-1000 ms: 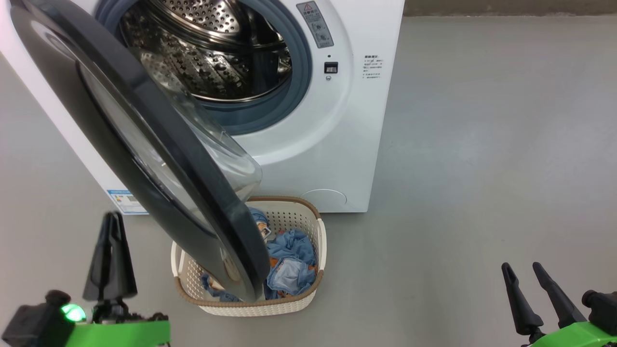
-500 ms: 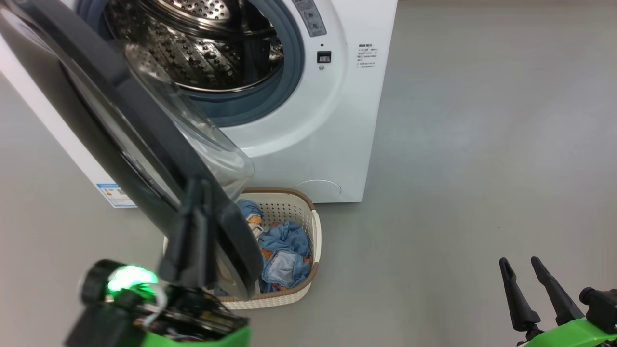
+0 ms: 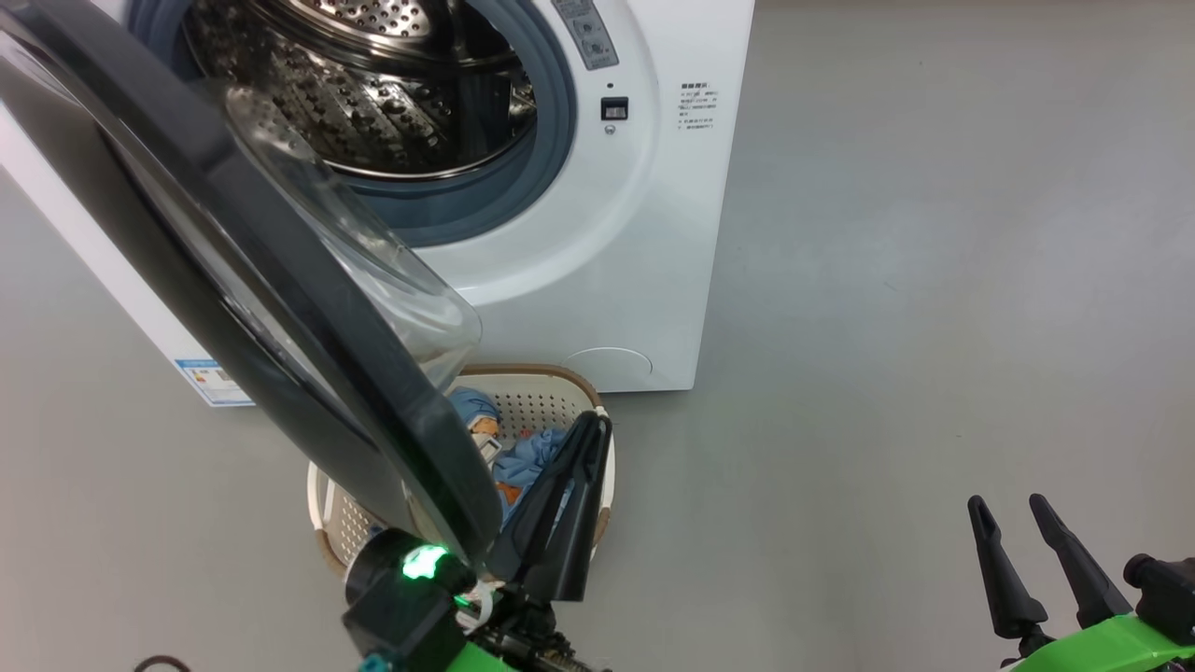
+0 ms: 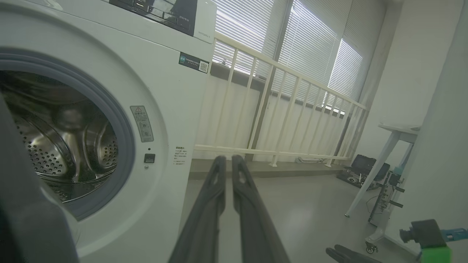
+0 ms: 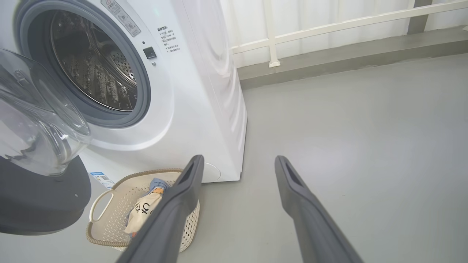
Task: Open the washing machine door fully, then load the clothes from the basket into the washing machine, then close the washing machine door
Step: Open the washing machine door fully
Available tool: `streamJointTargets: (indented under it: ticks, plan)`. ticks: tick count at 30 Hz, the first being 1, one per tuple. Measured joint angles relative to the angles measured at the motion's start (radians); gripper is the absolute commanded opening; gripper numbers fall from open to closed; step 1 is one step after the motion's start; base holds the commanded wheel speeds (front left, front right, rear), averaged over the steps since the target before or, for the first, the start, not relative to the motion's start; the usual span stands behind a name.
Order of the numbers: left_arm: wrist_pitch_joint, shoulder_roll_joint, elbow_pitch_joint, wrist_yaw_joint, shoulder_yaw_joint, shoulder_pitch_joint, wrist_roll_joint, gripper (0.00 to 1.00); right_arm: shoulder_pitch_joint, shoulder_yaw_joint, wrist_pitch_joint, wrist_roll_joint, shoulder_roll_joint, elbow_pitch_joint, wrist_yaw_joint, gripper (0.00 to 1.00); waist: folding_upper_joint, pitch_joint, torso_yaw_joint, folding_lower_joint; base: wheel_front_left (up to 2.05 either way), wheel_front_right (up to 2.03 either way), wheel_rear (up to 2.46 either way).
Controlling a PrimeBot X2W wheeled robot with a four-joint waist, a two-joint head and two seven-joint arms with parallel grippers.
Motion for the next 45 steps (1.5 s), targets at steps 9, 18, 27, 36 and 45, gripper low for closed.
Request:
streamJointTargets:
  ticks: [9, 18, 27, 36, 45]
  plan:
    - [-0.013, 0.0, 0.2, 0.028, -0.01, -0.029, -0.075, 0.0, 0.0, 0.0, 0.0, 0.0, 0.003, -0.002, 0.0, 1.0, 0.0, -0.012, 0.001, 0.0, 0.0, 0.0, 0.0]
    - [-0.015, 0.0, 0.306, 0.04, 0.034, -0.064, -0.13, 0.0, 0.0, -0.002, 0.0, -0.007, 0.003, -0.003, 0.0, 1.0, 0.0, -0.014, 0.001, 0.0, 0.0, 0.0, 0.0]
    - [-0.017, -0.001, 0.33, 0.048, 0.067, -0.074, -0.14, 0.0, 0.0, -0.015, 0.0, -0.016, 0.002, -0.008, 0.0, 1.0, 0.0001, -0.008, 0.003, 0.0, 0.0, 0.0, 0.0]
    - [-0.018, -0.004, 0.344, 0.055, 0.082, -0.078, -0.147, 0.0, 0.0, -0.02, 0.0, -0.037, 0.0, -0.011, 0.0, 1.0, 0.0, 0.005, 0.01, 0.0, 0.0, 0.0, 0.0]
    - [-0.017, -0.016, 0.343, 0.056, 0.087, -0.077, -0.147, 0.0, 0.0, -0.025, 0.0, -0.063, -0.002, -0.02, 0.0, 1.0, 0.0, 0.012, 0.026, 0.0, 0.0, 0.0, 0.0]
